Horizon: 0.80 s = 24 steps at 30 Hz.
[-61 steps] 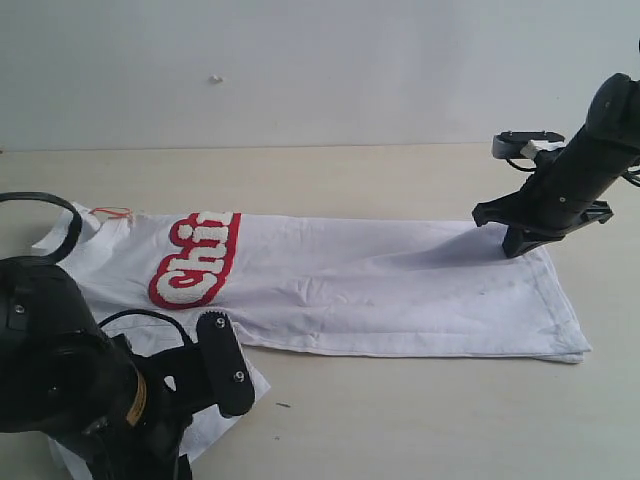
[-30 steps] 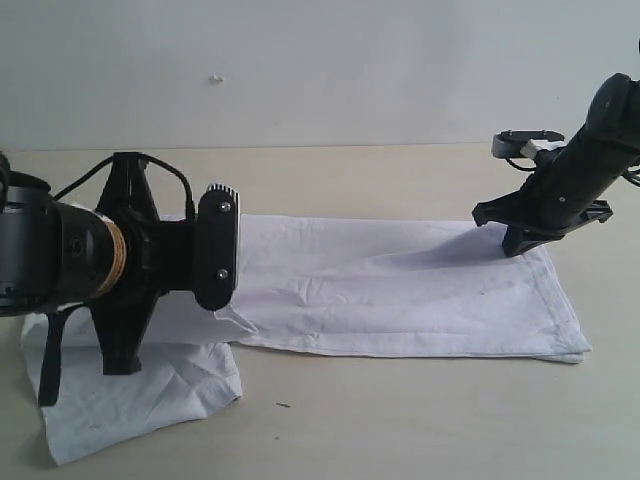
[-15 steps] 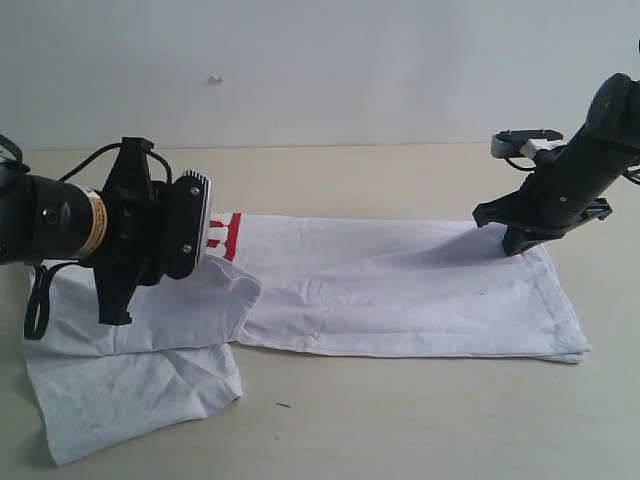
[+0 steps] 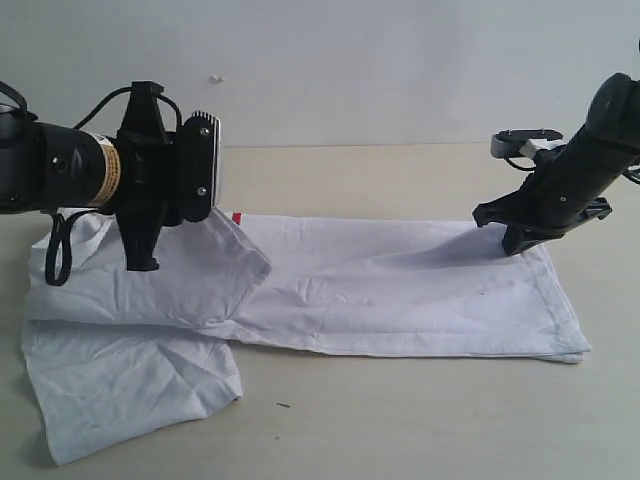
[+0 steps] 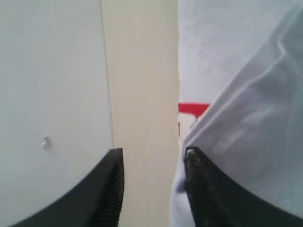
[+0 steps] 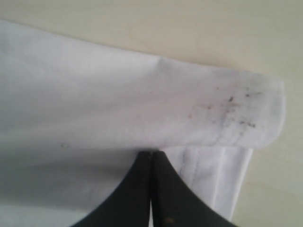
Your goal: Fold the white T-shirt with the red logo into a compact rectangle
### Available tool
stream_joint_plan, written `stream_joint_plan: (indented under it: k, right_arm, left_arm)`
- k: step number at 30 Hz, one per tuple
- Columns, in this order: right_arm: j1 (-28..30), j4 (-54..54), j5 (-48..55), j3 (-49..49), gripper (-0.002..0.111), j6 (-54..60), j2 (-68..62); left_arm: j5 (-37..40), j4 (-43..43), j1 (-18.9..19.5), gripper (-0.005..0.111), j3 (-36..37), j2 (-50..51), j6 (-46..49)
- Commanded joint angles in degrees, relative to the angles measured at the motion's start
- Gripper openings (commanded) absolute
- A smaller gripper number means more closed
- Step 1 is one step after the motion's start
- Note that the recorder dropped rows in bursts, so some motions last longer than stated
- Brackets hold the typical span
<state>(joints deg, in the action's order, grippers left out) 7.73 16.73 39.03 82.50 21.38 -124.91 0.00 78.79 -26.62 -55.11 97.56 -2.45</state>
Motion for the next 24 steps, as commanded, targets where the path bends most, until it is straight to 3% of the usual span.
stream_joint_plan:
  k: [1,10,15,19,22,24]
  right_arm:
    - [0.2,-0.4,-0.2,-0.3,0.0,0.6,0.7]
    - [0.2,-0.4,-0.3,-0.3,0.0,0.6,0.7]
    - [0.2,-0.4,-0.3,-0.3,0.0,0.6,0.7]
    - [0.2,-0.4,-0.3,-0.3,0.0,0.6,0.9]
    - [0.2,-0.4,-0.2,-0.3,0.0,0.6,1.7]
    - [0.2,-0.4,-0.2,-0.3,0.0,0.6,2.1]
  left_arm:
    - [-2.5,-0.1,0.0,0.042,-0.4,1.1,-2.5]
    - [3.4,-0.2,0.0,0.042,0.0,2.0,-4.4]
    - [4.1,-0.3,0.0,0.041,0.0,2.0,-13.5]
    - [7.1,-0.6,-0.1,0.024,0.1,1.7,-21.4]
    - [7.9,-1.5,-0.1,0.003,1.2,-0.3,-23.5]
    - [7.4,-3.2,-0.1,0.0,2.1,-2.1,-23.5]
